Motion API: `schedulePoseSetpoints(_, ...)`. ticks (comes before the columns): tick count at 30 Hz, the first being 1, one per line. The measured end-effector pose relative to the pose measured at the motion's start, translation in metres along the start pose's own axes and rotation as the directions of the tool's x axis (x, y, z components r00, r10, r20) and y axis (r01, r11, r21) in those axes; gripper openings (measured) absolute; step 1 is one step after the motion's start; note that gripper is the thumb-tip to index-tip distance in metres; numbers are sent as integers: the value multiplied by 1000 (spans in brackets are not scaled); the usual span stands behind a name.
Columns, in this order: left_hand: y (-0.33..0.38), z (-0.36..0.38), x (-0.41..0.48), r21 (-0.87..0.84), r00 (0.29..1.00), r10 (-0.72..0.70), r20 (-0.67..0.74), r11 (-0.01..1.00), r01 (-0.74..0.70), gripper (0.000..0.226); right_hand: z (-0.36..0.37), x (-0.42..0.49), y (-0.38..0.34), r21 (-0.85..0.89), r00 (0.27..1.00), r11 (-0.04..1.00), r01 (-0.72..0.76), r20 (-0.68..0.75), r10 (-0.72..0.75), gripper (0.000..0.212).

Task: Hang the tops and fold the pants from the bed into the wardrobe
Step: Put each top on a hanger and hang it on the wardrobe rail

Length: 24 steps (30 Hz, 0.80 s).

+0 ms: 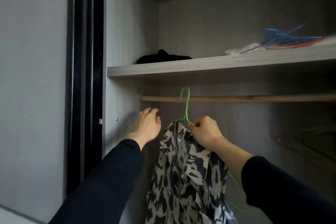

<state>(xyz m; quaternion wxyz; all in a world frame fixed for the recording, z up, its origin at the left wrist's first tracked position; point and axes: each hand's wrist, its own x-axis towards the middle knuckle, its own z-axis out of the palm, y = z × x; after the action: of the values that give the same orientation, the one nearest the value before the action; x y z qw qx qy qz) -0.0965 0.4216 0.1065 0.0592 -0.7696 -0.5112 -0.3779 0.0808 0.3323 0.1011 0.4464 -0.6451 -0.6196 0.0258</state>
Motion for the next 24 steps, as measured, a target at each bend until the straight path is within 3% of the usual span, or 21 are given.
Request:
schedulePoseSetpoints(4, -22, -11, 64, -36, 995, 66, -75, 997, -69, 45, 34, 52, -15, 13, 999, 1000, -10, -52, 10, 35)
schedulePoseSetpoints(9, -33, -1, 105, -138, 1000, 18, -4, 990, -18, 43, 88, 102, -19, 85, 998, 995, -54, -9, 54, 21)
schedulePoseSetpoints(13, -36, 1, 121, -201, 996, -66, -60, 978, 53, 43, 126, 115, -21, 211, 993, 971, -110, 63, 99, 21)
schedulePoseSetpoints(19, -47, -20, 139, -472, 980, -181, 78, 860, 196, 42, 154, 115, -26, 510, 953, 831, -223, 293, 76, 18)
schedulePoseSetpoints(24, -45, -30, 139, -351, 986, -129, 103, 923, 158, 39, 171, 125, -41, 542, 934, 818, -192, 358, -18, 30)
